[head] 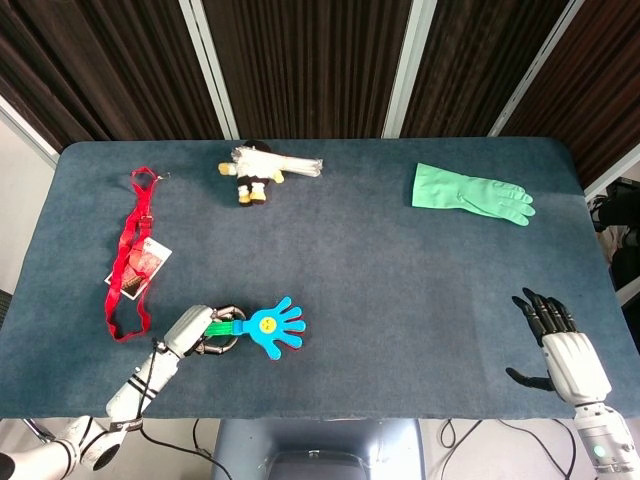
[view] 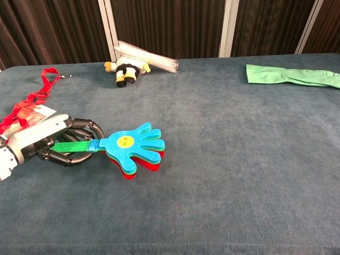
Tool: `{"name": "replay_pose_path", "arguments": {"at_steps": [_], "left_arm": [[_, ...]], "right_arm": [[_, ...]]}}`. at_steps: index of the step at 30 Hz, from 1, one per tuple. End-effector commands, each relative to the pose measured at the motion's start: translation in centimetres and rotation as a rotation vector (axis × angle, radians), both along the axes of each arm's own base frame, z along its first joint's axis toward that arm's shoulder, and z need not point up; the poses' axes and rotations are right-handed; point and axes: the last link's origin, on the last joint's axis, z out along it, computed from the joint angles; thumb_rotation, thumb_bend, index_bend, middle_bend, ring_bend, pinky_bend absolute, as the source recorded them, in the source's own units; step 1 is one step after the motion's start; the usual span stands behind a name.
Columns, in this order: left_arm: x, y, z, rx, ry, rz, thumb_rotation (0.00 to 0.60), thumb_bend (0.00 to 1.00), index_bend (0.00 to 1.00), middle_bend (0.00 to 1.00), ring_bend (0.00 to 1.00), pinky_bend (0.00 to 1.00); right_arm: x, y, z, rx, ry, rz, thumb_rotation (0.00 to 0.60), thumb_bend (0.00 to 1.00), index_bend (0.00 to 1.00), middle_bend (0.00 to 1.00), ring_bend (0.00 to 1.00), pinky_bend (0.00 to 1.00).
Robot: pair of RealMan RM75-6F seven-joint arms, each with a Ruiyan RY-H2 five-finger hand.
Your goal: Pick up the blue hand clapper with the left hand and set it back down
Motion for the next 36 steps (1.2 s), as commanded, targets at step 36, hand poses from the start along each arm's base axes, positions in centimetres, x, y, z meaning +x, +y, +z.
{"name": "replay_pose_path", "arguments": {"at_steps": [36], "left_arm": [[-0.4, 3.3, 3.0, 0.225, 0.367, -0.257, 0.600, 0.48, 0.92, 0.93, 1.00, 1.00]], "right_arm": [[0.1, 0.2, 0.2, 0.000, -0.002, 0.003, 0.600, 0.15, 0.00, 0.00, 0.00, 0.00]]}}
